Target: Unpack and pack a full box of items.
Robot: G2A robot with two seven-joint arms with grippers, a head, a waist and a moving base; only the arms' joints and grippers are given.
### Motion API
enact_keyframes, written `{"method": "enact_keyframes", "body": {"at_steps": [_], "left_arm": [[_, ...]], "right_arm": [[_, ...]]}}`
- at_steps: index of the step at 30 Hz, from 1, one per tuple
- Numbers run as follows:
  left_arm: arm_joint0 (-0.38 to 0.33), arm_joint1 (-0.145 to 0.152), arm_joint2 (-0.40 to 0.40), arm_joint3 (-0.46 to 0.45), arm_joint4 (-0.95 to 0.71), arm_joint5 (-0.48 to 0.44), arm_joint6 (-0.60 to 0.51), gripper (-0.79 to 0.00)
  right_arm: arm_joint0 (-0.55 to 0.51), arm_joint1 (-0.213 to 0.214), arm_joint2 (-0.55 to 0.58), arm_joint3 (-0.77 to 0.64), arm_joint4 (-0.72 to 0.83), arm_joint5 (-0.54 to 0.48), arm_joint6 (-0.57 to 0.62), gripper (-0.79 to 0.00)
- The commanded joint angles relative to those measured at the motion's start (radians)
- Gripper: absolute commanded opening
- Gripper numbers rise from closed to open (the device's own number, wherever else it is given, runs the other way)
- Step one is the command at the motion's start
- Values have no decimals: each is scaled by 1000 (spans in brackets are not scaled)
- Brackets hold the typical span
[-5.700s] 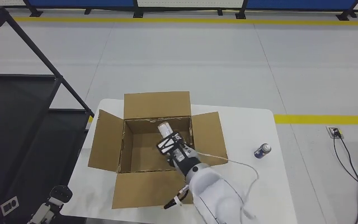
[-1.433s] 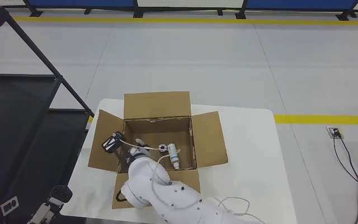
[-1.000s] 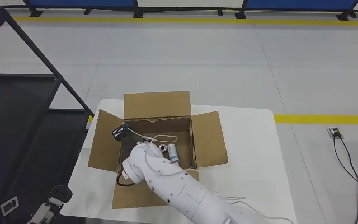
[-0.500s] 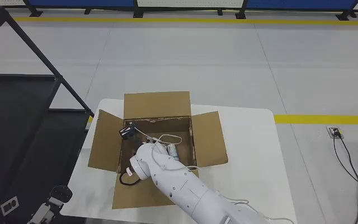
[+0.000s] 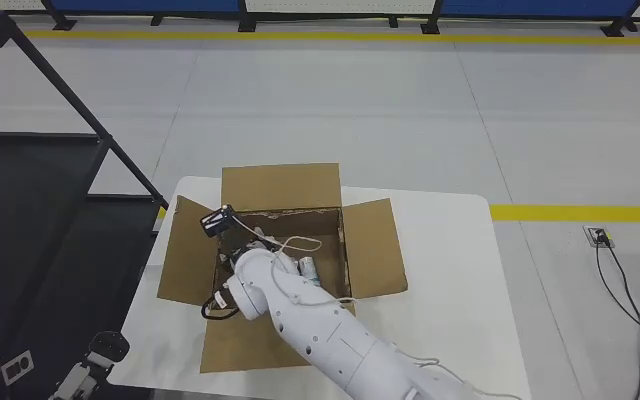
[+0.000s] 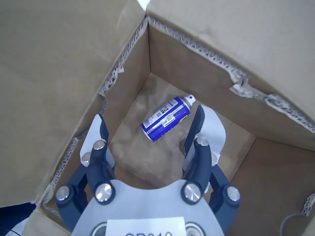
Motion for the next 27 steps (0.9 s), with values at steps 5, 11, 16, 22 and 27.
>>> {"method": "enact_keyframes", "body": {"at_steps": [5,11,16,22,27], "left_arm": [[-38,-6,-11,-28,132,105,106,0],[-97,-15,24,-104,354,225,221,0],[-164,-18,86,-155,484,323,264,0],[-241,-19,157,-185,578,406,273,0],[-270,-19,206,-211,642,444,253,0]], "right_arm": [[-155,86,109,-333,-129,-36,70,0],[-515,202,317,-923,-262,-267,218,0],[-690,242,396,-1160,-287,-447,252,0],[-690,242,396,-1160,-287,-447,252,0],[-707,248,493,-1204,-191,-402,200,0]]}}
